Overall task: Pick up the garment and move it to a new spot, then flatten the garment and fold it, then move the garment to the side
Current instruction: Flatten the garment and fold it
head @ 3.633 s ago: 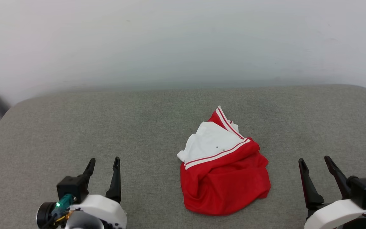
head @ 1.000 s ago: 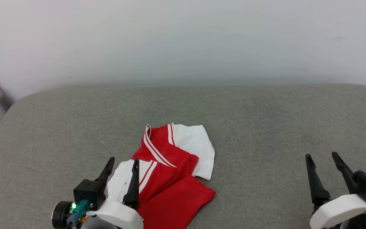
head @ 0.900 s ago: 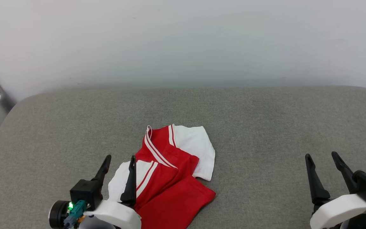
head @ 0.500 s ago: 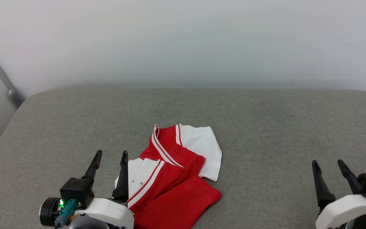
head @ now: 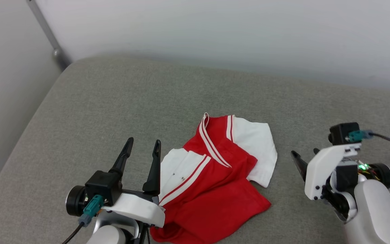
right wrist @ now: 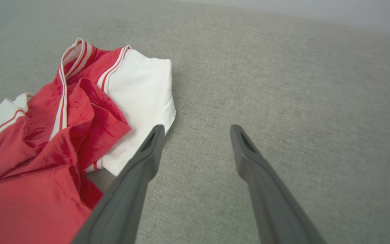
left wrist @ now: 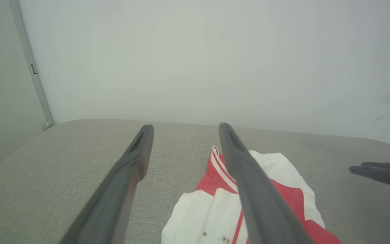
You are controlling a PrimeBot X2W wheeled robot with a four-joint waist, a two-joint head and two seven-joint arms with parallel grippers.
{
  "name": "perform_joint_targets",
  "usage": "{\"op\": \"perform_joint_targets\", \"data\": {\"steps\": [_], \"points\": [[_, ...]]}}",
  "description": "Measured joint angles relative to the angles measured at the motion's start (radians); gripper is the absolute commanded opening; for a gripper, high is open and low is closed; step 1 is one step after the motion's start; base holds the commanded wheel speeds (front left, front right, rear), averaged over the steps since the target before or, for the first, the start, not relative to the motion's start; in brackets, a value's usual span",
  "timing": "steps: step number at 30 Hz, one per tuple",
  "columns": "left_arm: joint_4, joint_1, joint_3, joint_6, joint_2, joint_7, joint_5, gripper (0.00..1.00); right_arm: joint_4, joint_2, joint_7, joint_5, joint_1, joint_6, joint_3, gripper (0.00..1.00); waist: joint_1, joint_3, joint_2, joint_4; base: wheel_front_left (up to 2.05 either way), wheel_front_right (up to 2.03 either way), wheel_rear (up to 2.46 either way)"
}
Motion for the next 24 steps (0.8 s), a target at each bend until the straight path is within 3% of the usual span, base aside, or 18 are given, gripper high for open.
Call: {"op": "perform_joint_targets", "data": {"steps": [5, 8, 17, 18, 19, 20, 24], "points": [[0.029, -0.041, -0.009, -0.022, -0.029, -0.013, 0.003, 1.00, 0.133, -0.016, 0.180, 0.051, -0.135, 0.000, 0.079, 1.00, 0.0000, 0.055, 0.0000, 0.047, 0.00, 0.00, 0.00], [0.044, -0.063, -0.015, -0.038, -0.048, -0.016, 0.010, 1.00, 0.202, -0.028, 0.229, 0.067, -0.193, 0.000, 0.108, 1.00, 0.0000, 0.086, 0.0000, 0.070, 0.00, 0.00, 0.00], [0.074, -0.097, -0.015, -0.065, -0.074, -0.023, 0.021, 1.00, 0.390, -0.032, 0.207, 0.087, -0.301, 0.000, 0.124, 1.00, 0.0000, 0.159, 0.0000, 0.106, 0.00, 0.00, 0.00], [0.077, -0.099, -0.013, -0.065, -0.074, -0.023, 0.023, 1.00, 0.403, -0.030, 0.204, 0.094, -0.308, 0.000, 0.127, 0.93, 0.0000, 0.161, 0.0000, 0.105, 0.00, 0.00, 0.00], [0.078, -0.100, -0.010, -0.066, -0.074, -0.024, 0.026, 1.00, 0.415, -0.029, 0.202, 0.104, -0.315, 0.000, 0.132, 0.38, 0.0000, 0.162, 0.0000, 0.103, 0.00, 0.00, 0.00], [0.080, -0.101, -0.007, -0.068, -0.074, -0.024, 0.027, 1.00, 0.422, -0.029, 0.194, 0.110, -0.318, 0.000, 0.140, 0.00, 0.0000, 0.163, 0.0000, 0.101, 0.00, 0.00, 0.00], [0.086, -0.101, 0.003, -0.069, -0.072, -0.024, 0.031, 1.00, 0.434, -0.026, 0.150, 0.137, -0.332, 0.000, 0.191, 0.00, 0.0000, 0.157, 0.0000, 0.084, 0.00, 0.00, 0.00]]}}
